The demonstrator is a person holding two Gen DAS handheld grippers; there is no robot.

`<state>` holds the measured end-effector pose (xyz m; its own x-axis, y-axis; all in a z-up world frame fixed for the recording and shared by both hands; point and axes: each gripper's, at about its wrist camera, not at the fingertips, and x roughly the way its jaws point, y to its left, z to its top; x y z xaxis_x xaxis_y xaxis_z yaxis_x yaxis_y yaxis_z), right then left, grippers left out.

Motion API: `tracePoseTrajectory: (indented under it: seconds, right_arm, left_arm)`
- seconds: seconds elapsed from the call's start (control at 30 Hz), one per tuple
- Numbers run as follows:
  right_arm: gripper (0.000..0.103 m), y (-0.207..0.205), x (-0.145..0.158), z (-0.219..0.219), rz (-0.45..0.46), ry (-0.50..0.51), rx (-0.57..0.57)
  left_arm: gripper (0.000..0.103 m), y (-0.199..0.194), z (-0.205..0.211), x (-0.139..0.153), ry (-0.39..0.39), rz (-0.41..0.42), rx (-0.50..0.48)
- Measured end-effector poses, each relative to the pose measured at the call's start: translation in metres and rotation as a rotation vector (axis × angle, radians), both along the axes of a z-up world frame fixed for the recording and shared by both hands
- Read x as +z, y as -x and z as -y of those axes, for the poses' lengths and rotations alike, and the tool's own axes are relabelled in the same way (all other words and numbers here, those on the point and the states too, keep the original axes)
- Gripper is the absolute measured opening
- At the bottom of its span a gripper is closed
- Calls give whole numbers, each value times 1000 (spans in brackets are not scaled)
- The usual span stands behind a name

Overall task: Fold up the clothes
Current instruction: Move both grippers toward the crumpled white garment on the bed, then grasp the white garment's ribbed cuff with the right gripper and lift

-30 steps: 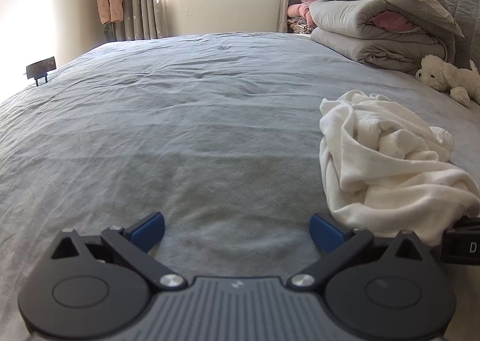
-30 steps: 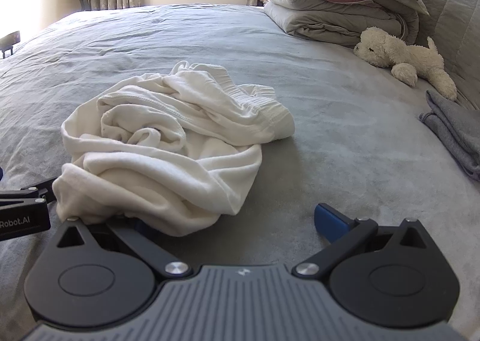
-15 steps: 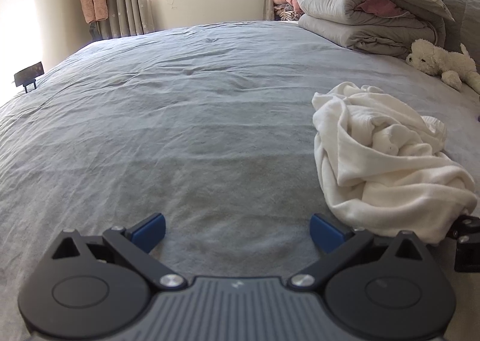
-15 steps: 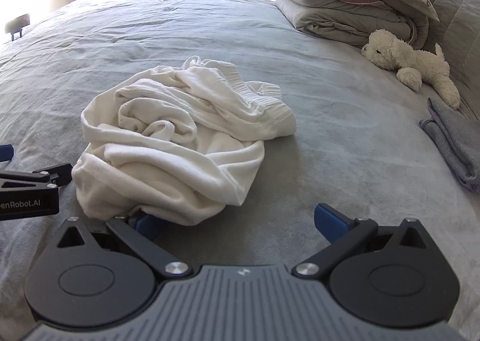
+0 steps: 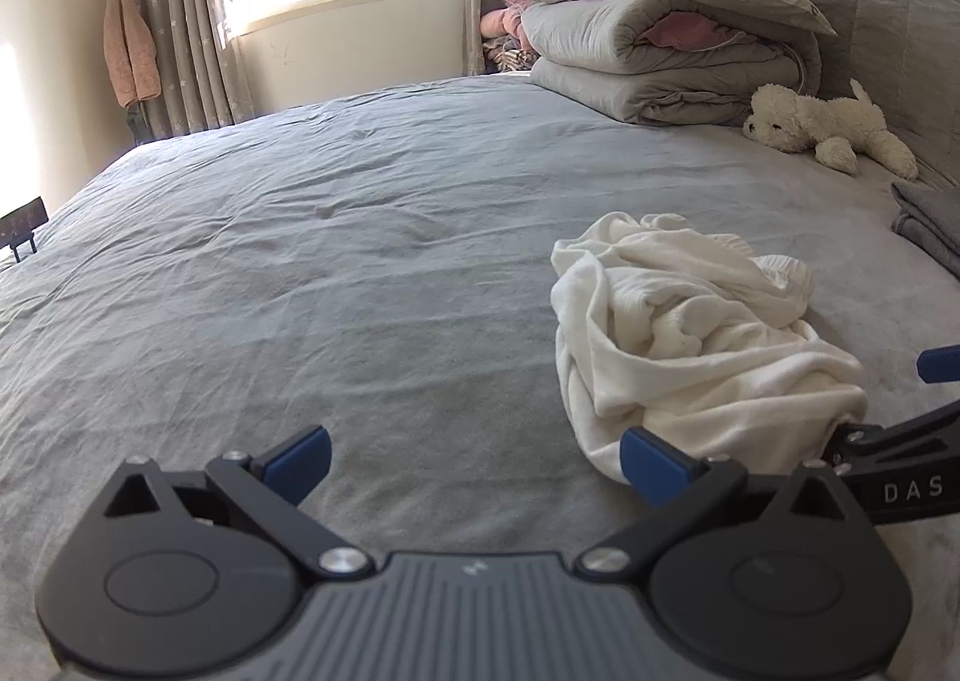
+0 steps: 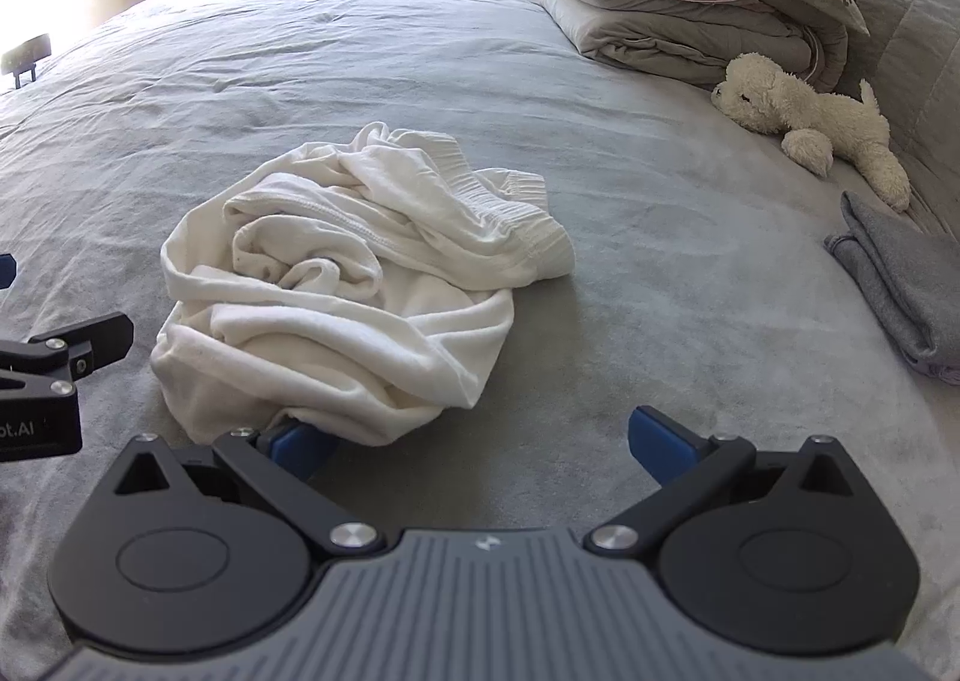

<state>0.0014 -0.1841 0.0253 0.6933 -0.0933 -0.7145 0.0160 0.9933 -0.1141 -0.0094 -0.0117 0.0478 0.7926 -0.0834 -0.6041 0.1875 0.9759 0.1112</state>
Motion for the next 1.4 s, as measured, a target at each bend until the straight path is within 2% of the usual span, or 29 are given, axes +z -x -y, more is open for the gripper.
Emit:
tracePoseTrajectory:
  seconds: [0.2, 0.27, 0.33, 0.43, 0.5, 0.6, 0.67, 0.73, 0.83, 0.9, 1.0, 1.1, 1.17, 1.27, 1.3, 1.4]
  right_arm:
    - [103, 2, 12, -2, 26, 16, 8]
    - [103, 2, 22, 1, 47, 12, 14]
    - [103, 3, 35, 9, 65, -48, 11]
    - [103, 2, 55, 23, 95, -148, -7]
    - [103, -5, 71, 30, 118, -184, -19]
    - [103, -25, 90, 32, 129, -210, -43]
    - [103, -39, 88, 34, 128, -242, -36]
    - [103, -50, 68, 39, 81, -272, -42]
    - [102, -60, 54, 40, 48, -302, -40]
    - [91, -65, 49, 39, 36, -319, -36]
    - [87, -72, 41, 38, 18, -344, -30]
    - [87, -78, 34, 37, -1, -370, -23]
    - [79, -81, 27, 36, -15, -377, -15]
    - [57, -84, 25, 35, -4, -377, -15]
    - [42, -85, 24, 34, 3, -377, -16]
    - [6, -84, 29, 31, 51, -373, 0]
  left_arm:
    - [103, -2, -6, 11, -2, 26, 22]
    - [103, -3, -8, 18, -12, 13, 19]
    - [103, -4, -10, 28, -20, -5, 7]
    - [103, -7, -13, 53, -20, 23, -52]
    - [103, -14, -13, 67, -36, 43, -66]
    - [103, -25, -12, 71, -34, 35, -68]
    - [103, -29, -14, 60, -26, 26, -64]
    - [103, -30, -16, 40, -36, 10, -56]
    - [103, -37, -19, 17, -106, -36, -36]
    - [103, -39, -22, 16, -114, -9, -26]
    - [103, -44, -28, 24, -94, 32, 0]
    - [103, -47, -30, 25, -115, 35, 28]
    - [103, -48, -32, 25, -129, 41, 43]
    - [103, -48, -35, 25, -124, 45, 57]
    - [103, -49, -37, 25, -118, 43, 60]
    - [103, -49, -41, 24, -113, 35, 66]
